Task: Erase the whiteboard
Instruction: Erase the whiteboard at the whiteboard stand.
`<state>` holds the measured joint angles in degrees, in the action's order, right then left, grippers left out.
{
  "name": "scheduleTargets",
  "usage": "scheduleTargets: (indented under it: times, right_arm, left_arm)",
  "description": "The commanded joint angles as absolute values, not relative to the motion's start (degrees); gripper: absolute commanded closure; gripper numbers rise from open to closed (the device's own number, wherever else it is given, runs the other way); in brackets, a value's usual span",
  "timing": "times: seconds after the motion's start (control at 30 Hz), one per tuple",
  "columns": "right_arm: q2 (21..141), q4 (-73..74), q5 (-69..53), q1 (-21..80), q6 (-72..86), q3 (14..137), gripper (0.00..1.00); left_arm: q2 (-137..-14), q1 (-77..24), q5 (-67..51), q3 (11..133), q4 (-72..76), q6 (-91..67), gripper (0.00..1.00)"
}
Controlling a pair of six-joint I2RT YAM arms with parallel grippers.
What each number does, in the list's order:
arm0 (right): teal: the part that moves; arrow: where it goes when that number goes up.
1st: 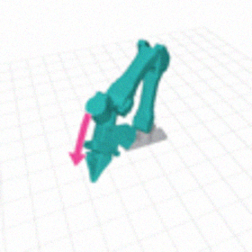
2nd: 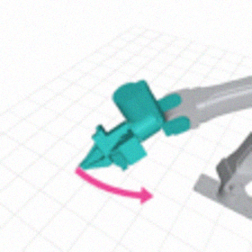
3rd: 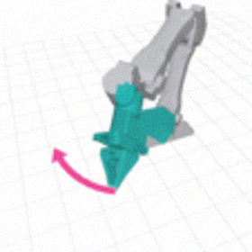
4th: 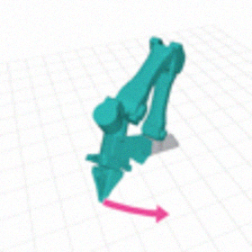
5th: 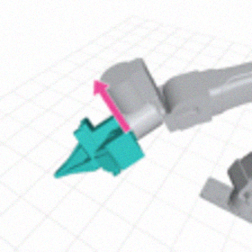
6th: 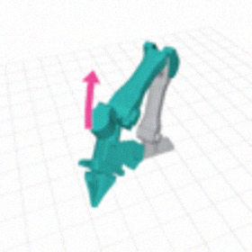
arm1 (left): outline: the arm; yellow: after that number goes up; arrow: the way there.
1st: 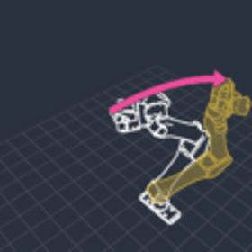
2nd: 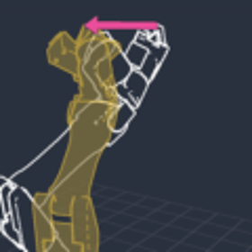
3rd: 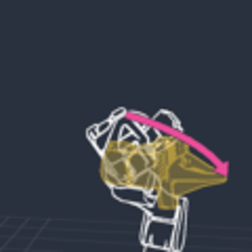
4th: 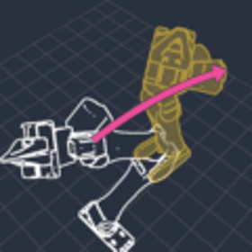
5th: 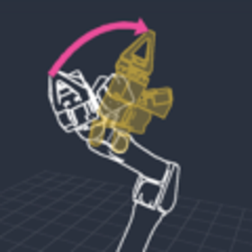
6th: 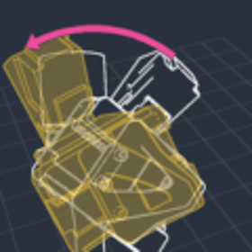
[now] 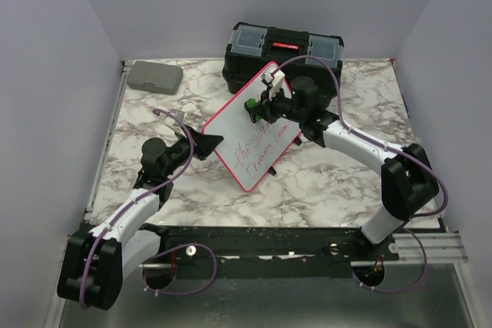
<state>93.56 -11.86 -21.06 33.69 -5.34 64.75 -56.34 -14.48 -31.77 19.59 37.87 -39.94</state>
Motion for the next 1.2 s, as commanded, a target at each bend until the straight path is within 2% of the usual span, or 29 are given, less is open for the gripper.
scheduleTargets:
  times: [0.0,0.2,0.47,0.63,0.87,1.17]
  right_arm:
    - [96.2,-11.4,-17.6,35.2,-4.4,71.6,0.99]
    - [98.9,-9.2,-12.9,32.9,-4.2,75.3,0.99]
    - [97.8,-8.8,-11.4,30.3,-6.9,70.0,0.99]
    - [96.1,-8.2,-22.7,31.1,-8.5,65.9,0.99]
    - [96.1,-6.0,-25.6,36.4,-9.5,66.9,0.99]
    - [99.2,-5.2,-13.7,32.7,-4.7,74.4,0.99]
  left_arm:
    - [-56.5,-16.1,-41.1,19.6,37.6,-35.9,1.0]
    - [-55.7,-16.1,-41.2,19.5,36.7,-35.3,1.0]
    - [-55.6,-16.1,-41.3,19.3,36.7,-35.0,1.0]
    - [-56.4,-16.1,-41.3,19.6,37.4,-35.2,1.0]
    - [-56.9,-16.1,-41.3,19.9,37.5,-35.4,1.0]
    - [-56.2,-16.1,-41.4,19.9,37.0,-35.3,1.0]
